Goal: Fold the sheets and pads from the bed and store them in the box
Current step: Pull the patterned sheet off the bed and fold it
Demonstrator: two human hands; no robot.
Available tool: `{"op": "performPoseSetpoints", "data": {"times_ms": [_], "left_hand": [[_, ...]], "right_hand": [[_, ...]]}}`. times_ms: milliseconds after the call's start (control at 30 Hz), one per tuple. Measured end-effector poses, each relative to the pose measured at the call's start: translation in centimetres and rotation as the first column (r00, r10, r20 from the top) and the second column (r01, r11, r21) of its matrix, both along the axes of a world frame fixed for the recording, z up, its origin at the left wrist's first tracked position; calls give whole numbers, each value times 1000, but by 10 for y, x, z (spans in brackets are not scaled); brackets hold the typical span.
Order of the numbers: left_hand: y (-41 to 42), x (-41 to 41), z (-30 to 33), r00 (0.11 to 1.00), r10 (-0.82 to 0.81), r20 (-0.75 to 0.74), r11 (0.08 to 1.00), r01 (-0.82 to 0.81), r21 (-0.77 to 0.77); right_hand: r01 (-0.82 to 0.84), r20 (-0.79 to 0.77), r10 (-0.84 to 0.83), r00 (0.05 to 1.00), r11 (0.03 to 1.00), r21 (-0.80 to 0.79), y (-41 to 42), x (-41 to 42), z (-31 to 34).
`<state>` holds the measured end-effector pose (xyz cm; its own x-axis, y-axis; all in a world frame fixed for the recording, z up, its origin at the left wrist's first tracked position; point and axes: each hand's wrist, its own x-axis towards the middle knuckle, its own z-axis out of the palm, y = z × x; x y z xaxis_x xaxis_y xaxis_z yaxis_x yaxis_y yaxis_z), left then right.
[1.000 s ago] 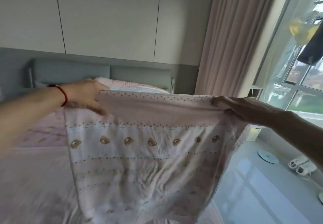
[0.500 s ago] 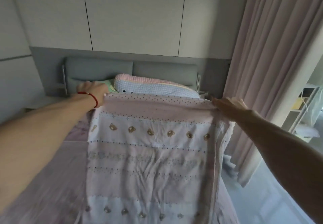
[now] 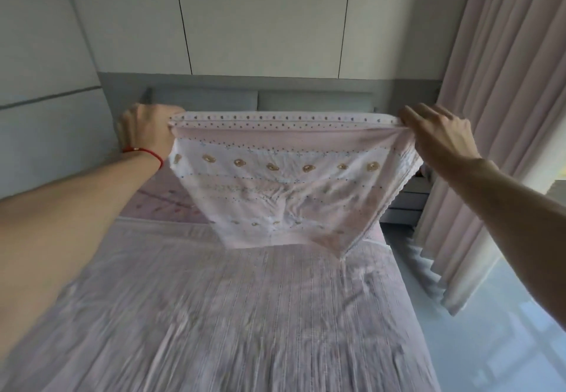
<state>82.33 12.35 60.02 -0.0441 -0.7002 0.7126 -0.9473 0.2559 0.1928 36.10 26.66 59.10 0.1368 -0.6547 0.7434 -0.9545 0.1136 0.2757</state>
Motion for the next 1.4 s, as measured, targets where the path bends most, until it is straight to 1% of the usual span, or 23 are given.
{"op": "performPoseSetpoints", "data": {"times_ms": [100, 233, 333, 400, 467, 533, 600, 700, 733, 767, 833, 900, 967, 1033, 1067, 1100, 1133, 1200, 1233, 1267, 1300, 1333, 1400], "left_hand": [[18, 17, -58, 1000, -9, -11, 991, 10, 134], [46, 55, -175, 974, -86, 208, 959, 24, 283], [92, 82, -265, 959, -202, 197, 944, 137, 302], [130, 98, -316, 942, -279, 186, 932, 219, 290], [169, 115, -361, 931, -320, 174, 907, 248, 339], [211, 137, -402, 928, -335, 163, 850, 223, 477], [242, 157, -438, 936, -285, 206, 802, 116, 586], [291, 192, -487, 950, -244, 193, 560, -25, 828], [309, 199, -496, 946, -264, 186, 493, -34, 870], [326, 204, -503, 944, -284, 168, 467, -17, 884], [358, 210, -517, 957, -272, 105, 458, 33, 889], [378, 215, -525, 950, -293, 103, 436, 38, 899], [393, 225, -540, 949, -284, 139, 407, -12, 914], [407, 236, -558, 960, -252, 125, 369, -24, 929], [415, 238, -564, 928, -296, 228, 432, -83, 898], [421, 241, -570, 917, -328, 228, 396, -86, 914], [425, 238, -570, 908, -353, 226, 361, -91, 928], [427, 233, -579, 826, -516, 228, 134, -185, 973], [424, 231, -584, 795, -569, 211, 37, -231, 972], [419, 226, -583, 783, -586, 209, -21, -273, 962], [406, 219, -587, 798, -561, 218, -41, -290, 956], [391, 212, -593, 806, -534, 255, -29, -319, 947], [359, 187, -592, 846, -467, 259, 69, -257, 964]], "right_hand": [[-55, -2, 55, 998, 998, 45, 28, 10, -60], [-101, 59, 90, 994, 974, 203, 74, 23, -170], [-94, 122, 55, 991, 935, 343, 119, 43, -264], [-111, 180, 42, 983, 914, 390, 154, 64, -319], [-118, 229, 20, 973, 899, 422, 192, 87, -370], [-104, 271, -33, 962, 874, 474, 234, 115, -421], [-97, 314, -87, 945, 846, 525, 269, 140, -465], [-115, 383, -146, 912, 804, 583, 328, 180, -527], [-117, 410, -174, 896, 797, 593, 347, 189, -540], [-126, 432, -195, 881, 782, 611, 365, 198, -552], [-110, 435, -246, 866, 755, 647, 397, 214, -569], [-93, 425, -287, 858, 729, 678, 421, 223, -575], [-69, 408, -331, 851, 700, 711, 442, 228, -582], [-46, 372, -370, 851, 653, 756, 464, 230, -589], [-42, 355, -376, 856, 634, 772, 473, 233, -596], [-38, 326, -383, 864, 597, 802, 482, 238, -601], [-53, 297, -403, 866, 517, 854, 485, 244, -601], [-85, 249, -437, 864, 361, 929, 483, 254, -600], [-90, 231, -447, 864, 314, 945, 477, 256, -600], [-107, 243, -459, 854, 302, 947, 469, 257, -599], [-127, 281, -480, 831, 329, 936, 455, 256, -597], [-141, 330, -489, 808, 384, 913, 440, 253, -596], [-145, 418, -479, 772, 507, 849, 402, 246, -595]]}}
